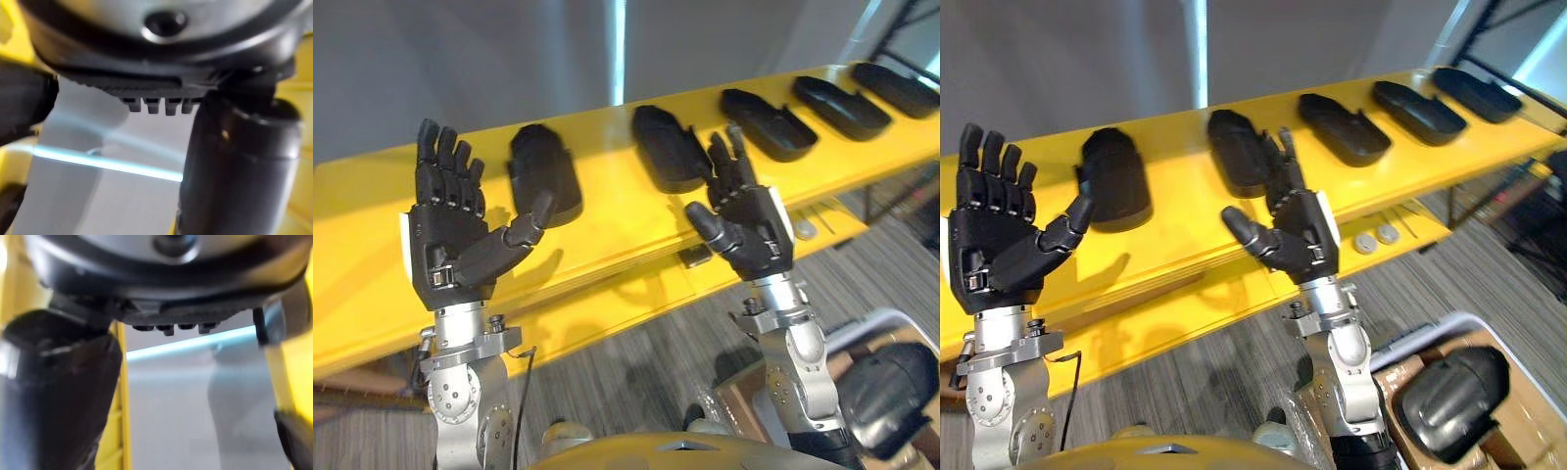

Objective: Walk over and take three plastic housings, then place them on the shelf

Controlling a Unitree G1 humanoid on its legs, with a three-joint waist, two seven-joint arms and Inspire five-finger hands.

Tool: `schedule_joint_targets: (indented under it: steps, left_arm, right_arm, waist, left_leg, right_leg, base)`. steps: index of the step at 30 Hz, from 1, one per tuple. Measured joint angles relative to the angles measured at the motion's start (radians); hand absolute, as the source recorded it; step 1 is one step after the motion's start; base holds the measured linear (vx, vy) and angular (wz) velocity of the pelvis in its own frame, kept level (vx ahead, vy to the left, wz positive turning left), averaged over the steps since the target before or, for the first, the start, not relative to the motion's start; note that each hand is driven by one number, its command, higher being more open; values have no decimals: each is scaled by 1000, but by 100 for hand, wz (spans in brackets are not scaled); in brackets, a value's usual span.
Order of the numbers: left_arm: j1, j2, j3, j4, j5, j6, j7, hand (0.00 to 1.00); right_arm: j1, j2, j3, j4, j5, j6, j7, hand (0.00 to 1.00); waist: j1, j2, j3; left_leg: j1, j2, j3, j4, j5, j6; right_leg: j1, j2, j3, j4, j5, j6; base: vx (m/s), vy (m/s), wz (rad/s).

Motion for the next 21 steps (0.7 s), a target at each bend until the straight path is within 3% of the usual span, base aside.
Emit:
schedule_joint_targets:
  steps: [3, 7, 11, 14, 16, 18, 19, 20, 21]
  left_arm:
    - [-10, -2, -23, 0, -16, 5, -18, 100]
    - [-10, -10, -63, 23, -107, 30, -31, 100]
    - [-7, -8, -113, 66, -117, 48, 3, 100]
    - [-1, -4, -142, 71, -117, 87, 32, 100]
    - [27, 12, -144, 70, -118, 120, 60, 100]
    - [42, 23, -144, 68, -121, 135, 62, 100]
    - [39, 22, -142, 68, -122, 137, 53, 100]
    - [37, 21, -128, 68, -122, 144, 27, 100]
    - [40, 20, -123, 68, -122, 150, 20, 100]
  right_arm:
    - [59, 18, -90, -6, -47, 17, -108, 100]
    - [174, 53, -243, -25, -110, 85, -269, 100]
    - [295, 92, -318, -50, -57, 87, -292, 100]
    - [342, 123, -304, -114, -35, 81, -268, 100]
    - [329, 114, -256, -114, -35, 63, -228, 100]
    - [284, 83, -234, -108, -35, 51, -210, 100]
    - [249, 59, -226, -95, -36, 44, -210, 100]
    - [190, 43, -217, -58, -35, 46, -220, 100]
    - [179, 46, -208, -43, -35, 47, -227, 100]
  waist:
    - [-35, 16, -10]
    - [-98, 44, -18]
    - [-154, 59, -15]
    - [-159, 63, -10]
    - [-136, 61, -5]
    - [-102, 84, -5]
    - [-101, 98, 0]
    - [-85, 102, 5]
    - [-73, 98, 9]
  left_leg:
    - [26, 5, 88, 2, -19, -8]
    - [61, 14, 215, 32, -63, -19]
    - [106, 26, 298, 71, -108, -18]
    - [95, 21, 203, 157, -181, 57]
    - [46, 5, -18, 266, -248, 159]
    - [16, -19, -130, 287, -299, 195]
    - [1, -25, -150, 280, -332, 186]
    - [-9, -41, -149, 256, -334, 142]
    - [-9, -44, -146, 251, -328, 132]
  right_leg:
    - [-32, 21, 83, -15, 20, -3]
    - [-75, 55, 212, -33, 46, -4]
    - [-84, 89, 302, -33, 52, -3]
    - [-122, 121, 407, -30, 60, -13]
    - [-151, 151, 489, -28, 45, -49]
    - [-191, 159, 515, -31, 40, -53]
    - [-212, 158, 514, -31, 40, -53]
    - [-238, 145, 514, -25, 39, -55]
    - [-244, 142, 513, -15, 38, -57]
  base:
    - [14, 26, -89]
    - [19, 22, -88]
    - [-7, 13, -82]
    - [-73, -24, -111]
    - [-116, -6, -116]
    - [-170, 85, -88]
    - [-210, 163, -44]
    - [-160, 140, -11]
    - [-115, 84, -3]
